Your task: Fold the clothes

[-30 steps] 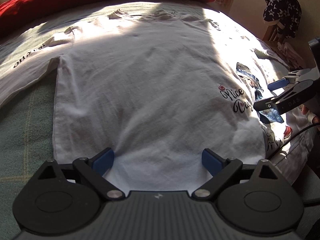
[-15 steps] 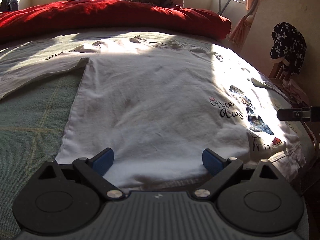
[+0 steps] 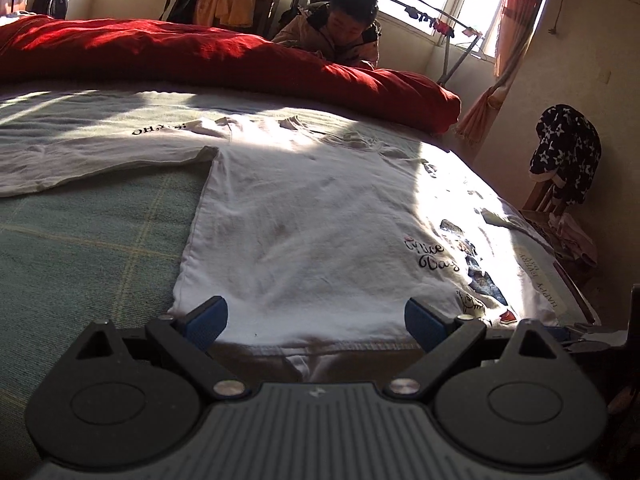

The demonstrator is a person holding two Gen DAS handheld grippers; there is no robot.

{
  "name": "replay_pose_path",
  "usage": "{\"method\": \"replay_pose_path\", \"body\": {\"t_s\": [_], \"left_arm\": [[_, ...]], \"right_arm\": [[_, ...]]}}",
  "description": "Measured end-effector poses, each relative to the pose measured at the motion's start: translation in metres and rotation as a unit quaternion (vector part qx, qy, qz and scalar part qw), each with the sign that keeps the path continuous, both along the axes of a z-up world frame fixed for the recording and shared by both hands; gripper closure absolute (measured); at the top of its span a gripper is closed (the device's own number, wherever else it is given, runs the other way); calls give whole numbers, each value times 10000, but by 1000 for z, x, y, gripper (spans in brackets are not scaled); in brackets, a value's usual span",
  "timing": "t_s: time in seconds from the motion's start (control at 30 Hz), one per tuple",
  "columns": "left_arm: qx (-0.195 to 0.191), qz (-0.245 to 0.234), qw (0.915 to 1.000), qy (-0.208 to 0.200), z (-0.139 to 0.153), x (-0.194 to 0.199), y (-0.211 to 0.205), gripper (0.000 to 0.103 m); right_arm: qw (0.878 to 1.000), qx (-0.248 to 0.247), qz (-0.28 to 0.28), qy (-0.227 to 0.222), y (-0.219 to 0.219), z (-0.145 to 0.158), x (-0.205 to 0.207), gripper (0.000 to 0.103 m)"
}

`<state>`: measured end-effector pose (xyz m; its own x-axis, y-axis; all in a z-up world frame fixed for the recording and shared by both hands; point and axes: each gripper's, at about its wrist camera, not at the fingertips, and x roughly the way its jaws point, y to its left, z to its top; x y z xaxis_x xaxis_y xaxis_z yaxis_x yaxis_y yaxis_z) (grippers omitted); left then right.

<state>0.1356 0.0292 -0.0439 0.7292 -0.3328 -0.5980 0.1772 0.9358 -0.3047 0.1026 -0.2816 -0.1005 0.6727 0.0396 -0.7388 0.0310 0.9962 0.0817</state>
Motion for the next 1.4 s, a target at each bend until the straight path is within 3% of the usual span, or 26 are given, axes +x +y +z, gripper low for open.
{"method": "replay_pose_path", "body": {"t_s": [0.2,0.37,0.6,0.87,0.93,1.03,1.17,1.4], "left_arm": [[-888,536,9940,337,-23,20,54,8],[-1440,354,9881,411,-44,50,65,8],[-2410,-368,9665,804,-62,76,59,8],[-3039,-1154,9430,716,-49,36,57,8],[-3148,-1324,9378,618,-44,29,57,8],[-3108,-1204,9415,494,-37,27,59,8],[-3411,-1207,9315,373,-24,19,62,8],[-2915,-1310,9474,-176,13,-4,55,8]], "right_arm": [[9999,131,-55,-64,-2,0,-7,0],[9998,181,-92,-54,-1,1,-6,0],[9991,382,-173,27,-7,3,-6,0],[9995,240,-161,122,-1,4,-5,0],[9996,189,-149,133,0,3,-4,0],[9996,174,-173,126,1,3,-4,0],[9993,301,-169,133,0,6,-6,0],[9975,694,-123,108,-6,9,-11,0]]}}
